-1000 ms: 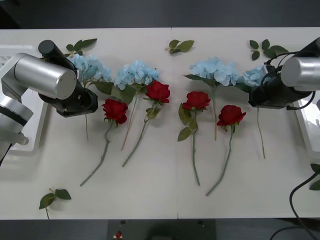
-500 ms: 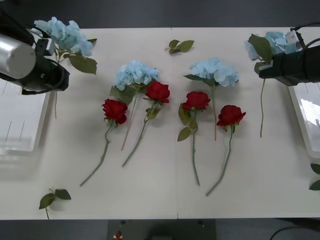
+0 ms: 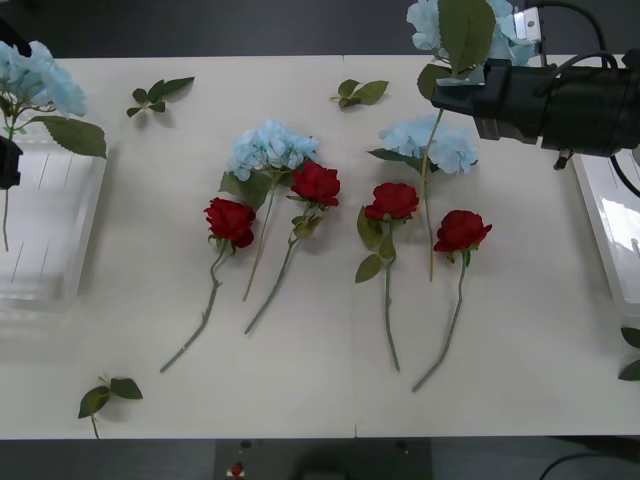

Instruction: Put the red flowers into the right box and the blue flowers into the left box

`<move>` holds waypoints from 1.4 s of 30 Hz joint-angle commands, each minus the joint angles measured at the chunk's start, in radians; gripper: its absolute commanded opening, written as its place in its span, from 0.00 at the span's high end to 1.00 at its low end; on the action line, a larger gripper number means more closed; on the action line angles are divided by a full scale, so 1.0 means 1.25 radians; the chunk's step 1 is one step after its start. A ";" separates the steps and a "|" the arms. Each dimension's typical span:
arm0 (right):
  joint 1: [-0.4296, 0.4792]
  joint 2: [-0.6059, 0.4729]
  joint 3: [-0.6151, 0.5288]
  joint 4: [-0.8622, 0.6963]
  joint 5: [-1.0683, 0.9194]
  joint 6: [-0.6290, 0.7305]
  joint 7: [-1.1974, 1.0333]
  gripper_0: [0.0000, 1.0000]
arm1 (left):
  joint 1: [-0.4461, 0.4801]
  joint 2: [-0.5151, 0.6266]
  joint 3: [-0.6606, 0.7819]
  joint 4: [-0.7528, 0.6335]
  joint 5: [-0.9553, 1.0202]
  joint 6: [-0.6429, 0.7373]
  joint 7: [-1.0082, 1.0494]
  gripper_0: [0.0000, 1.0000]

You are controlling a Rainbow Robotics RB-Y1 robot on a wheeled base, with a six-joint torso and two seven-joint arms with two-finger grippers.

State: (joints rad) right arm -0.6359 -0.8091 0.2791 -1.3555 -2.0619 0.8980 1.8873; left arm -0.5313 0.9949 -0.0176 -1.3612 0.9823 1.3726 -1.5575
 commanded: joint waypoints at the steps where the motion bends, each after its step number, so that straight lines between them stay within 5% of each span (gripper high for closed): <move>1: 0.012 0.052 -0.032 -0.073 -0.012 -0.026 0.043 1.00 | -0.012 0.053 0.015 0.073 0.035 -0.006 -0.117 1.00; 14: 0.012 0.275 -0.037 -0.140 0.106 -0.062 0.092 1.00 | -0.035 0.061 -0.066 0.213 -0.010 -0.077 -0.128 1.00; 29: -0.024 0.339 0.039 -0.155 0.101 -0.010 0.132 1.00 | -0.073 0.037 -0.181 0.266 -0.036 -0.226 -0.105 1.00; 30: -0.024 0.344 0.039 -0.155 0.102 -0.003 0.135 1.00 | -0.073 0.037 -0.181 0.263 -0.039 -0.226 -0.106 0.88; 31: -0.025 0.350 0.039 -0.155 0.102 0.000 0.137 1.00 | -0.073 0.037 -0.182 0.258 -0.043 -0.227 -0.108 0.42; 32: -0.025 0.358 0.039 -0.155 0.102 0.000 0.141 1.00 | -0.073 0.039 -0.182 0.255 -0.046 -0.227 -0.110 0.16; 33: -0.025 0.364 0.039 -0.155 0.102 -0.002 0.143 1.00 | -0.073 0.039 -0.181 0.252 -0.048 -0.227 -0.112 0.05; 42: -0.025 0.414 0.039 -0.155 0.140 -0.013 0.166 1.00 | -0.074 0.039 -0.114 0.207 -0.012 -0.162 -0.205 0.00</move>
State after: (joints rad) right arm -0.6430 -0.3145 0.3278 -1.5058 -1.9083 0.8943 2.0472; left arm -0.6009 1.0245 -0.2389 -1.0644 0.9415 1.1238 -1.7227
